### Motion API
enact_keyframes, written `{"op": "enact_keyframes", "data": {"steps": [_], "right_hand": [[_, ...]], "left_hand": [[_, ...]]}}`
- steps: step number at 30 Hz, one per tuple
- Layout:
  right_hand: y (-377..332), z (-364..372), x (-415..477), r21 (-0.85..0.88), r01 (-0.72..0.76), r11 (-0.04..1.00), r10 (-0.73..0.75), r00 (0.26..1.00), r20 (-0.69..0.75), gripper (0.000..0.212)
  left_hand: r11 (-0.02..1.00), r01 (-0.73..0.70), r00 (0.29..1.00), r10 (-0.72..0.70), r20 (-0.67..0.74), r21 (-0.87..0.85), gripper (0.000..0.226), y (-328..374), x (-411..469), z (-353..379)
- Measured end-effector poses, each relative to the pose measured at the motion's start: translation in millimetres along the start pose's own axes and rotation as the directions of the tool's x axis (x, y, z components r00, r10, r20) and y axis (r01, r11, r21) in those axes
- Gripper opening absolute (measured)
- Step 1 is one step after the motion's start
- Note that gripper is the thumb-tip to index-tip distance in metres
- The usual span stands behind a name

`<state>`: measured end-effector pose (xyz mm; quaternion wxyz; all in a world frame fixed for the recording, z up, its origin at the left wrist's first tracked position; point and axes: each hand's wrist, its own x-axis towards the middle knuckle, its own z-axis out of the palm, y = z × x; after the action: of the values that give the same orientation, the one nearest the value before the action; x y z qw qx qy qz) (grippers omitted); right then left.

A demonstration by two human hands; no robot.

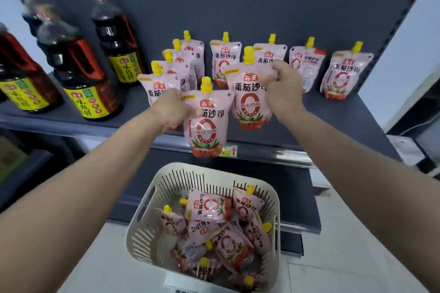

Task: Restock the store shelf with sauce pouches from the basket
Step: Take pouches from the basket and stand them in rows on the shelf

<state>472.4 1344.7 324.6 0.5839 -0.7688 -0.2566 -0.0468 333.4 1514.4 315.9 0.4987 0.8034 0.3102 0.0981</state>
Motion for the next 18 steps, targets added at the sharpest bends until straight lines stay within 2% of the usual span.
{"op": "enact_keyframes", "data": {"steps": [3,6,10,13,16,18], "right_hand": [[-2.5,1.8,32.4,0.045,-0.053,0.998,0.054,0.998,-0.013,0.041],[5.5,9.0,66.5,0.087,-0.114,0.99,0.116,0.993,-0.011,0.004],[23.8,23.9,106.5,0.07,-0.159,0.985,0.159,0.987,0.004,0.024],[42.9,43.9,131.5,0.079,-0.183,0.98,0.181,0.983,0.032,0.024],[56.5,64.0,149.0,0.038,-0.175,0.984,0.172,0.983,0.066,0.009],[66.7,78.2,159.7,0.037,-0.175,0.984,0.17,0.979,0.108,0.023]], "left_hand": [[0.998,-0.01,0.994,0.004,-0.106,-0.06,0.032,19.2,12.7,3.4],[0.993,-0.01,0.98,-0.013,-0.198,-0.115,0.032,30.5,30.4,12.8],[0.985,-0.013,0.968,-0.03,-0.247,-0.17,0.031,36.9,56.6,27.9],[0.988,-0.013,0.958,-0.032,-0.286,-0.154,0.031,35.7,76.3,36.0],[0.991,0.005,0.95,-0.046,-0.309,-0.132,0.032,31.0,92.3,44.3],[0.993,0.019,0.948,-0.056,-0.312,-0.12,0.031,27.5,100.1,48.0]]}}
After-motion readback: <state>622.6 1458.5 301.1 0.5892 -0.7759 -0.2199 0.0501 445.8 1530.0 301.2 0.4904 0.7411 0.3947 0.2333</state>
